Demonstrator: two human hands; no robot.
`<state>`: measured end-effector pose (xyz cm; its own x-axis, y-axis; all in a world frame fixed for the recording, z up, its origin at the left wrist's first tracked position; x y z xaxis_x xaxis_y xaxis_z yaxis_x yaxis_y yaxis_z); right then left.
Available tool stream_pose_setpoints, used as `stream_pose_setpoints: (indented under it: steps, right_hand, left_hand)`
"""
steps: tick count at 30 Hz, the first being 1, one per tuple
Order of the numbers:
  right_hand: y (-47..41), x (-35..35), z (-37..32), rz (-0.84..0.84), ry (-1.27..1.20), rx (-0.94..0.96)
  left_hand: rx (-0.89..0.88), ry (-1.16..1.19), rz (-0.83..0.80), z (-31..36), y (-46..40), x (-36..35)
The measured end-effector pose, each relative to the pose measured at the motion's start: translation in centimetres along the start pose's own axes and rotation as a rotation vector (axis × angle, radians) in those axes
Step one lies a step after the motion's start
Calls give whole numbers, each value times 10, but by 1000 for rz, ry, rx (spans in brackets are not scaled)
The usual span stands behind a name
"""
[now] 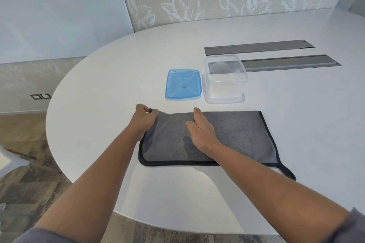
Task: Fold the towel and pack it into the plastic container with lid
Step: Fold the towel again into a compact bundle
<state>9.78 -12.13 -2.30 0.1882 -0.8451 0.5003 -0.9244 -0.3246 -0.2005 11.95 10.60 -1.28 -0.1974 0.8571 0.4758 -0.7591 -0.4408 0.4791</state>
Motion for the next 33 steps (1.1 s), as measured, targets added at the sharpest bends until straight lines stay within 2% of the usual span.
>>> stream_pose_setpoints:
  steps: [4, 7, 10, 13, 16, 20, 24, 26, 28, 30, 33]
  right_hand:
    - [-1, -3, 2, -8, 64, 11]
    - [-2, -4, 1, -12, 113, 30]
    - [-3, -7, 2, -51, 165, 27]
    - [-5, -7, 1, -53, 147, 7]
    - [-3, 1, 4, 17, -75, -63]
    - [2, 11, 0, 156, -402, -63]
    - [-1, 17, -20, 216, -559, 52]
    - [1, 33, -27, 331, -580, 97]
    - [3, 54, -24, 424, -557, 48]
    - [5, 67, -16, 406, -587, -83]
    - [7, 82, -12, 246, -667, -174]
  left_hand:
    - [83, -71, 28, -17, -8, 11]
    - [115, -169, -58, -24, -7, 10]
    - [133, -50, -267, -22, -3, -2]
    - [71, 139, -346, 2, 8, -5]
    - [13, 256, -425, 33, 26, -9]
    - [-32, 275, -457, 63, 48, -13]
    - [-59, 297, -486, 82, 65, -24]
    - [-75, 291, -494, 90, 73, -34]
    - [-91, 298, -511, 99, 84, -51]
    - [-110, 287, -527, 108, 97, -72]
    - [-136, 224, -530, 120, 112, -106]
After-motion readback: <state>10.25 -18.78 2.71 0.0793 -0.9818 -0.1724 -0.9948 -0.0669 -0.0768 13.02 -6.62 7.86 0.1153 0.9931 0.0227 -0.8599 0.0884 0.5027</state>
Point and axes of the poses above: each hand's wrist, its own y-axis away from the middle knuckle, its own x-axis out of the back of the hand, z = x × y, the point moved 9 cm from there along -y, towards the middle knuckle, and after that the axes turned 15 degrees about x, right-handed, at the moved point
